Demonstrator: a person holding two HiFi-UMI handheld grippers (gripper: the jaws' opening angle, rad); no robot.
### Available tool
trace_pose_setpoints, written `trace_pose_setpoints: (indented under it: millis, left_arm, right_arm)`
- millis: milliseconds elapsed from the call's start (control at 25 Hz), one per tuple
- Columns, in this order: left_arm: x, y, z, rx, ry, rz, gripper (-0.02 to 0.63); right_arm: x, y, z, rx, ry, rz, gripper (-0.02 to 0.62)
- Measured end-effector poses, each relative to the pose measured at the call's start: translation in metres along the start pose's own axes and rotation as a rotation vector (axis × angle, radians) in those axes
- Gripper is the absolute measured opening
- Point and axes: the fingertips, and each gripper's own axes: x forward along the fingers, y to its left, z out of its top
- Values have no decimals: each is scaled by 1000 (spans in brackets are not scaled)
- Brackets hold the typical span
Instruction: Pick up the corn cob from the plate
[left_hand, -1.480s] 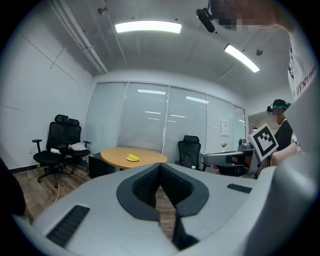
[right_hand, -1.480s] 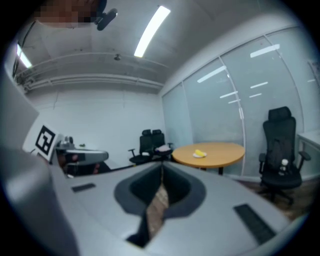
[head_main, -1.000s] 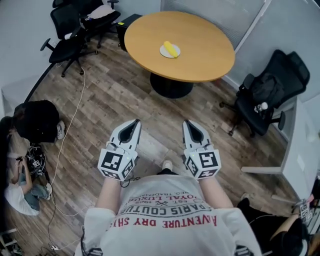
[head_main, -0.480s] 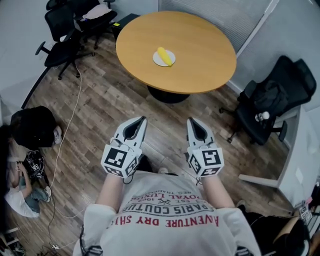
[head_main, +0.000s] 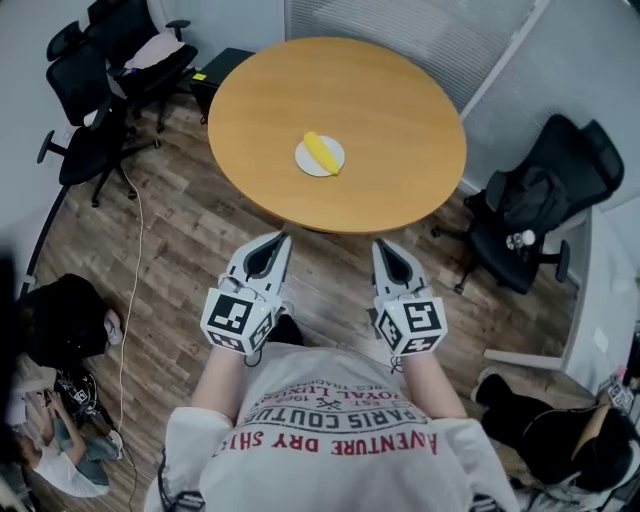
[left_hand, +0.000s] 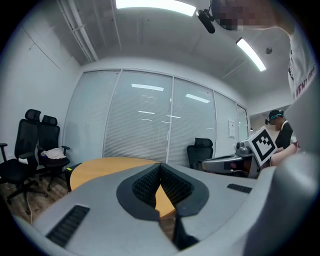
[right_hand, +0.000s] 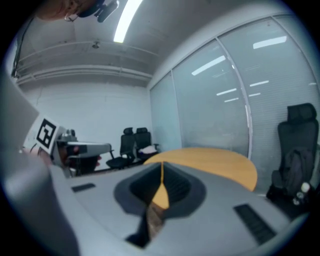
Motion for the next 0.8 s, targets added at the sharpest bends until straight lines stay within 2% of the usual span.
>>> trace_pose_setpoints:
  millis: [200,400,640,800]
  left_arm:
    - [28,72,16,0,1,-48,35]
    - [56,129,24,-1,10,-59,35]
    - [81,167,14,-34,43,-43,35]
    - [105,186,3,-41,66,0,35]
  right_arm:
    - [65,7,15,16,-1,-57,29]
    - [123,5,28,24,10,-86,29]
    - [177,-1,28,23,63,-63,29]
    - [213,-18,19,5,112,-32,29]
